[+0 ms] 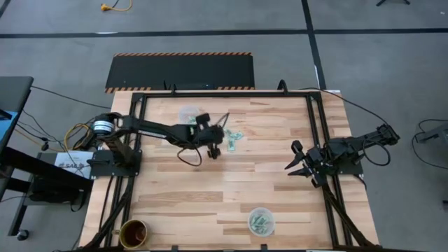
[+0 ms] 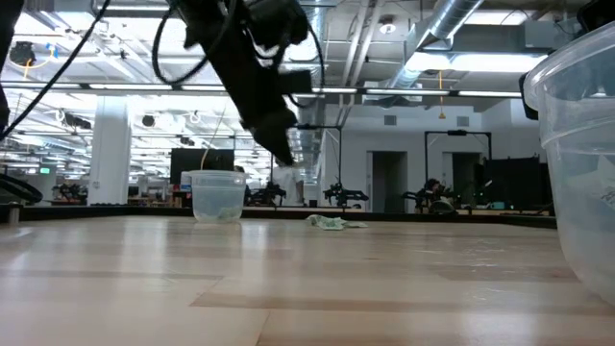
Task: Pick and place Stevia / Truvia into bins
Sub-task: Put the white stevia packet into the top transparent container
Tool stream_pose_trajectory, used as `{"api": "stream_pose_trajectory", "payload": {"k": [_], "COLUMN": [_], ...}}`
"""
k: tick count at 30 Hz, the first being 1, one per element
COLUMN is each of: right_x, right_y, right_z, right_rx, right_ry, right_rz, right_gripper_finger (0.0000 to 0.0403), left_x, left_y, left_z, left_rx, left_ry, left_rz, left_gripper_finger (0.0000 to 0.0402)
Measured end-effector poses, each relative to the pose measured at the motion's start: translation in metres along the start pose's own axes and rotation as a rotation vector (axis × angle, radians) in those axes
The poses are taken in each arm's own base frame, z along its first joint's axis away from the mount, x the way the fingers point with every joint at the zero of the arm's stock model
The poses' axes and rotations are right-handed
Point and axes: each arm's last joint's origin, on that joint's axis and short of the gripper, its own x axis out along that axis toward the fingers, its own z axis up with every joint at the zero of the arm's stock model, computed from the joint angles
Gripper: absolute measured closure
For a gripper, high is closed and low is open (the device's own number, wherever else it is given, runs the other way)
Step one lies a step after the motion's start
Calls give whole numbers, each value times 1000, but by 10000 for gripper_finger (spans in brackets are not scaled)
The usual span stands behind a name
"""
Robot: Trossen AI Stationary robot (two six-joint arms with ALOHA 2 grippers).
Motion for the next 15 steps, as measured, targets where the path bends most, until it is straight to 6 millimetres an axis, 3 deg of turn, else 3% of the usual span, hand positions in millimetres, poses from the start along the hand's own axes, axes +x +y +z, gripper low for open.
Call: {"api": "stream_pose_trajectory", "payload": {"k": [8, 15], "right_x": [0, 0], "right_y": [0, 0], "right_z": [0, 0], "right_rx": [0, 0], "right_ry": [0, 1], "right_rz": [0, -1], "right_gripper_finger": [300, 300], "left_x": [-42, -43], "left_y": [53, 82], "left_z": [-9, -34], "left_rx": [-69, -179], "left_ry": [89, 293], "left_rz": [268, 311], "left_gripper_finger": [401, 401]}}
